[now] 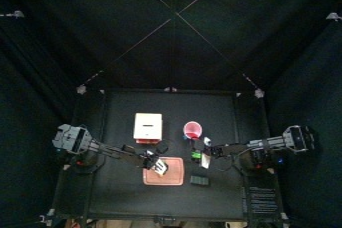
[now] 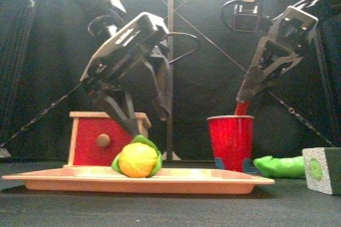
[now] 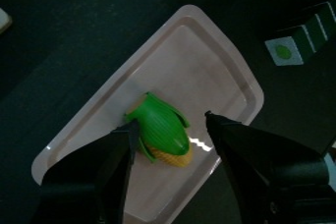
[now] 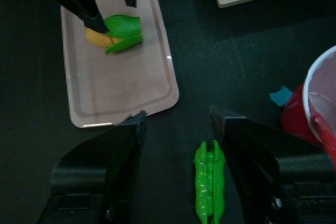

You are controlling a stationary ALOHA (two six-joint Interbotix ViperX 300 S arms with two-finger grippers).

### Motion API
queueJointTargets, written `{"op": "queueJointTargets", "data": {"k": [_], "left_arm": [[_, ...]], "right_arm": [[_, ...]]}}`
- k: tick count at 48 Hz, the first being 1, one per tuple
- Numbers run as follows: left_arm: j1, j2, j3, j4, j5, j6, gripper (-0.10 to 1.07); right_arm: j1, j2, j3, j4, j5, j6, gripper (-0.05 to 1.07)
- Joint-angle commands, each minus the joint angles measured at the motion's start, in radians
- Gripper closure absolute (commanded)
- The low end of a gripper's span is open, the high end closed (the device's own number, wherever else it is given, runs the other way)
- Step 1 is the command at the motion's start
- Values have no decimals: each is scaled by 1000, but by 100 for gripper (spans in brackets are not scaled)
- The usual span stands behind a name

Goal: Grab corn

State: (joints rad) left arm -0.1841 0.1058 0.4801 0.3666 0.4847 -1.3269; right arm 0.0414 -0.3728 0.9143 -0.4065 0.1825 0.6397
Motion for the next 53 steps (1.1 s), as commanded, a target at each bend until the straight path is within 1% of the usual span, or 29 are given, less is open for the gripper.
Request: {"op": "queueJointTargets", "data": {"k": [1, 7, 11, 16, 23, 29, 40, 49, 53], "left_arm": [[3, -25, -20, 3, 20, 2, 7], [3, -38, -40, 2, 71, 0, 7], [2, -41, -55, -14, 123, -5, 8], [-3, -28, -81, -58, 207, -5, 8], [-6, 6, -120, -92, 264, -5, 7], [-8, 35, -138, -94, 265, -3, 7], [-3, 43, -129, -94, 261, -6, 6], [-2, 64, -127, -100, 202, -8, -3], [-2, 81, -127, -115, 179, -6, -5]], "right_arm": [[0, -18, -14, 3, -6, 2, 15], [2, -18, -14, 2, -6, 2, 15], [2, -20, -14, 2, -6, 2, 15], [2, -18, -12, 2, -6, 2, 15], [2, -18, -12, 3, -6, 2, 15], [2, -20, -12, 3, -6, 2, 15], [2, -18, -12, 2, -6, 2, 15], [2, -18, -14, 2, -6, 2, 15], [2, -18, -14, 2, -6, 2, 15]]}}
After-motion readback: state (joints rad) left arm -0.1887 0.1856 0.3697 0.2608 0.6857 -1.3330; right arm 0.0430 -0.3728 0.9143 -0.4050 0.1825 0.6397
